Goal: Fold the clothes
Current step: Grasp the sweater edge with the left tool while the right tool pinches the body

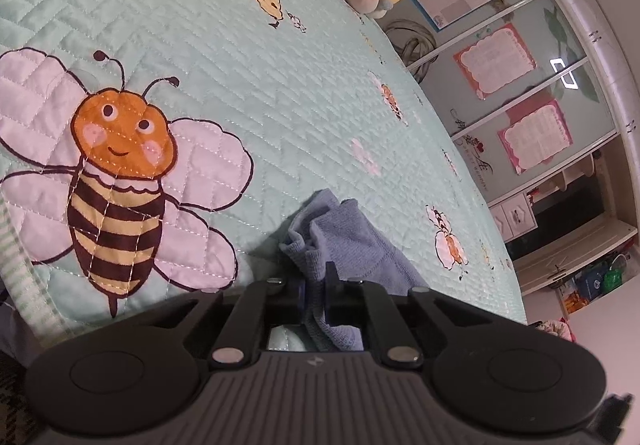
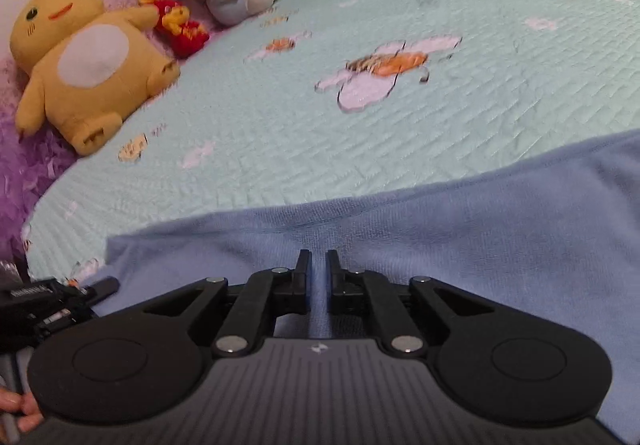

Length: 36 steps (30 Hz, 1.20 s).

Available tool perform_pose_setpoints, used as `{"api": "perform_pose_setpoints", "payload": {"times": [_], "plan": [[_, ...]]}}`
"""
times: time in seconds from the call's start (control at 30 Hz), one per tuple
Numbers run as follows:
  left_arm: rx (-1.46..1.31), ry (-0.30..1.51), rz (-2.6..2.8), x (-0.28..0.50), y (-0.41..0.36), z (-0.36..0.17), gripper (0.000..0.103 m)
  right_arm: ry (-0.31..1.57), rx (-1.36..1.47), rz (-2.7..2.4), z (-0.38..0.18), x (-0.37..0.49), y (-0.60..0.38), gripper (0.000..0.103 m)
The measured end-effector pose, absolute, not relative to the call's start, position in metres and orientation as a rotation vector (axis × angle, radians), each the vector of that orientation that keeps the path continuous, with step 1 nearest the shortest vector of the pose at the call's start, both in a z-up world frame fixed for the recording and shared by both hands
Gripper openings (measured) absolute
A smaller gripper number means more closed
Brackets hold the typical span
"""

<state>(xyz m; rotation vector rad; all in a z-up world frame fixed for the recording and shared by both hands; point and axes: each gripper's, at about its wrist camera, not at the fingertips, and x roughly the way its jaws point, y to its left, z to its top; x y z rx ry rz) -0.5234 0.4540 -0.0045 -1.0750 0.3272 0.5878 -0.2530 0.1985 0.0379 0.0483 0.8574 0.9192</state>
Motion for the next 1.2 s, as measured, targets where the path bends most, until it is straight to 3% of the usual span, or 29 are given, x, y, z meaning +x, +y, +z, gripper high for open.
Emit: {"api": "perform_pose_setpoints", "payload": {"times": [0.13, 0.33, 0.7, 0.87, 0.97, 1.2], "plan": [[-1.078, 0.332, 0.596, -0.524, 0.453, -0.003, 0.006, 0.813, 0.052, 0.918, 0.052, -0.276, 0.18, 0.008], [-1.075, 0.343, 0.612, -0.521, 0.455, 0.003, 0.006, 0.834, -0.013, 0.944, 0.019, -0.292, 0.176, 0.005], [-1.061, 0.356, 0.646, -0.517, 0.453, 0.01, 0.005, 0.821, 0.098, 0.966, 0.035, -0.294, 0.145, 0.009], [-1.05, 0.348, 0.641, -0.516, 0.454, 0.018, 0.005, 0.808, 0.144, 0.972, 0.038, -0.295, 0.131, 0.011], [-1.007, 0.339, 0.624, -0.508, 0.45, 0.033, 0.005, 0.869, 0.119, 0.962, 0.027, -0.287, 0.128, 0.023], [-0.866, 0.302, 0.54, -0.482, 0.435, 0.087, 0.005, 0.892, 0.32, 0.976, 0.025, -0.274, 0.089, 0.024]]}}
